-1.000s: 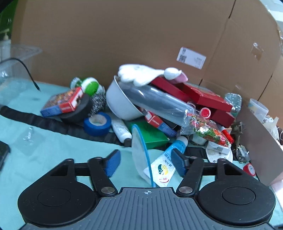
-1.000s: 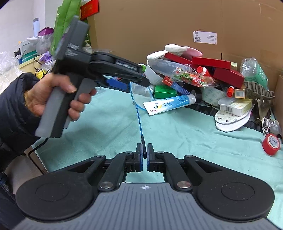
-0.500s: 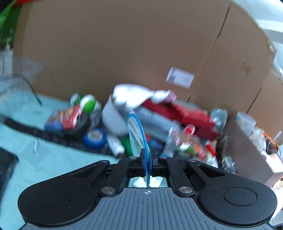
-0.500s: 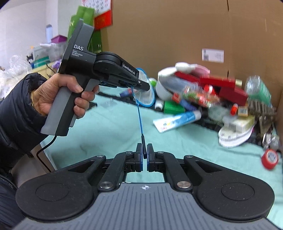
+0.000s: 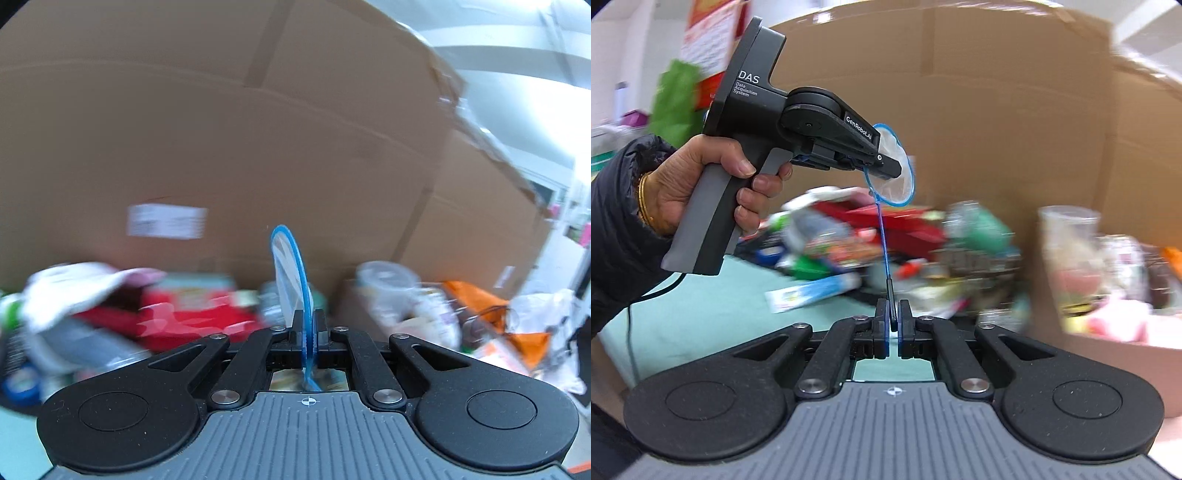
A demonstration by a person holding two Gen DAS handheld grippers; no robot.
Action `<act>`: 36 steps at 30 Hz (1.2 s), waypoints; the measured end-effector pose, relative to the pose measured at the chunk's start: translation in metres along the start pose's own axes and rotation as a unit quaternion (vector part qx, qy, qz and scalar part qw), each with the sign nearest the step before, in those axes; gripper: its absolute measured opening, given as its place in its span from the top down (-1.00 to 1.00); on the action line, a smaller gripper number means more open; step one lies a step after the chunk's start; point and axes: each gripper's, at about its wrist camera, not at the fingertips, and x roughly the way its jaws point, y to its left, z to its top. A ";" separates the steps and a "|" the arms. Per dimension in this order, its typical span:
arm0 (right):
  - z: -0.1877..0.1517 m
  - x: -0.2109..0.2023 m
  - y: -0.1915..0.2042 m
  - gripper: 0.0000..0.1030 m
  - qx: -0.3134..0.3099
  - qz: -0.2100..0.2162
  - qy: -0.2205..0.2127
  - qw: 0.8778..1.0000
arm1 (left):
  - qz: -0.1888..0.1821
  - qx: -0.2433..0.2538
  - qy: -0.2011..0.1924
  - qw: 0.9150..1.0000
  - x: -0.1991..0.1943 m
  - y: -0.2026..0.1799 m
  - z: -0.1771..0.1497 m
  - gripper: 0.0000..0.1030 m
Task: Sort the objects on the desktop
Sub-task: 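Carry the net to the cardboard box with both grippers, then open both grippers to drop the net into the box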
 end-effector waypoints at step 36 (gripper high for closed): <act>-0.036 0.042 -0.221 0.31 0.084 -0.167 0.031 0.982 | -0.039 0.088 0.005 0.995 0.199 -0.173 -0.007 -0.64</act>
